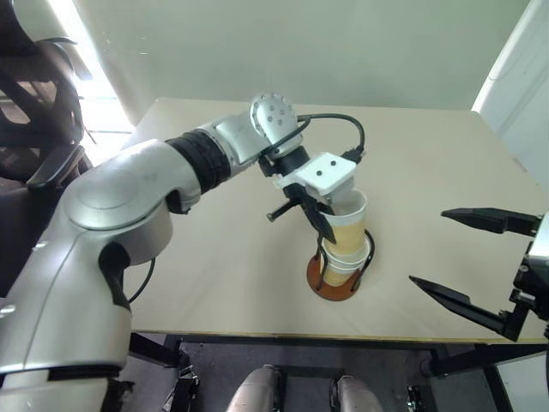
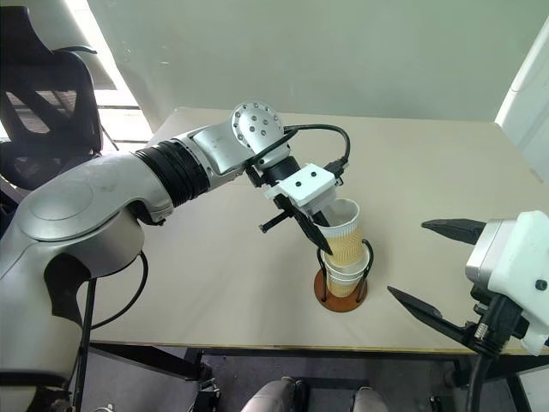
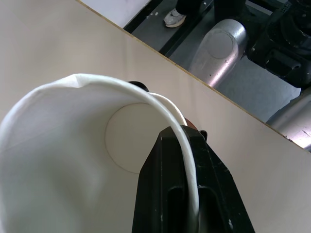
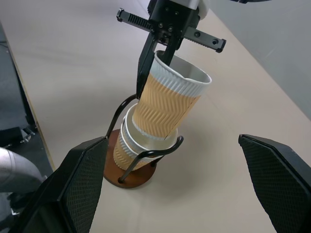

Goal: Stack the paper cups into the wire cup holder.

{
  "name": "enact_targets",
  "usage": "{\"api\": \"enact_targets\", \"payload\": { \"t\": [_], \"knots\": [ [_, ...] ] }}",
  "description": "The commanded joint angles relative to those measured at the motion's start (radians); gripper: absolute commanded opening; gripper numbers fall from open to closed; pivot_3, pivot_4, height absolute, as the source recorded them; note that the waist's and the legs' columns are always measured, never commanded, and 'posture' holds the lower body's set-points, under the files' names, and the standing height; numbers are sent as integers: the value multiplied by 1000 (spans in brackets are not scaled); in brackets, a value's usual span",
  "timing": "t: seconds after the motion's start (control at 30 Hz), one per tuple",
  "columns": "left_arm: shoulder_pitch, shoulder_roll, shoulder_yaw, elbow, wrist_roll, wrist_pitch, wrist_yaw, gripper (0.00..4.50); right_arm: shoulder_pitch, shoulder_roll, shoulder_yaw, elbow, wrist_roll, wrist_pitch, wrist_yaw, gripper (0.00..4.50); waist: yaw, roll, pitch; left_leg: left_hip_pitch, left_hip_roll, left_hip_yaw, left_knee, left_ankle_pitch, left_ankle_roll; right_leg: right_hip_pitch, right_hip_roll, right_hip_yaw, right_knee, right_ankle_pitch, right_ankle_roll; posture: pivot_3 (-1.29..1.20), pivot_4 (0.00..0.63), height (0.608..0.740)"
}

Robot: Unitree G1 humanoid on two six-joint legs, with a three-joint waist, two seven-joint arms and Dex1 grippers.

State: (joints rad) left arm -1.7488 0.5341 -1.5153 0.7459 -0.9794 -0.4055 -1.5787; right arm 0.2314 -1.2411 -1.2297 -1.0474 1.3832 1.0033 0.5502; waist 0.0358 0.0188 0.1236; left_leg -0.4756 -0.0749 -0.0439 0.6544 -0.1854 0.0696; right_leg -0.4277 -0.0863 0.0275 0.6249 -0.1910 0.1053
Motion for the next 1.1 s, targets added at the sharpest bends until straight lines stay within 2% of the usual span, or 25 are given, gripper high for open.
{"api": "enact_targets", "payload": {
  "t": [0.03,0.27,0.3,0.4,0.63,0.73,0.9,1.1],
  "knots": [
    [-20,1,8,-13,-19,-9,-36,20,4,-8,-36,0,7,-18,-12,4455,0,0,0,0,0,0,0,0,0,0,0,0,0,0,0,0,150,740],
    [-13,-11,16,-2,-15,-2,-36,20,10,-7,-41,0,2,-18,-12,4455,0,0,0,0,0,0,0,0,0,0,0,0,0,0,-2,0,150,740],
    [-11,-14,23,1,-14,3,-36,211,11,-6,-42,0,1,-18,-11,4455,0,0,0,0,0,0,0,-1,0,0,0,0,0,0,-2,0,150,740],
    [-7,-22,37,14,-8,5,-36,943,14,-7,-43,0,3,-20,-13,4455,0,0,0,0,0,0,0,-1,0,0,0,0,0,1,-3,0,150,740],
    [3,-33,70,39,8,-6,-36,3389,17,-5,-42,0,0,-22,-11,4455,0,0,0,0,0,0,0,-1,-1,0,0,0,0,1,-3,0,150,740],
    [8,-52,132,75,8,-5,-36,4403,17,-4,-40,0,-1,-24,-8,4455,0,0,0,1,0,0,0,-2,-1,0,0,0,0,1,-3,0,150,740],
    [-9,-77,316,184,16,60,-36,4461,12,2,-8,8,-23,-40,13,4455,1,0,0,1,0,0,0,-2,0,0,0,0,0,-1,0,0,150,740],
    [12,20,530,222,60,166,-36,4461,6,23,96,80,-157,-97,106,4455,-7,0,0,2,0,1,0,-4,-1,0,0,0,0,-4,5,0,150,740]
  ]
}}
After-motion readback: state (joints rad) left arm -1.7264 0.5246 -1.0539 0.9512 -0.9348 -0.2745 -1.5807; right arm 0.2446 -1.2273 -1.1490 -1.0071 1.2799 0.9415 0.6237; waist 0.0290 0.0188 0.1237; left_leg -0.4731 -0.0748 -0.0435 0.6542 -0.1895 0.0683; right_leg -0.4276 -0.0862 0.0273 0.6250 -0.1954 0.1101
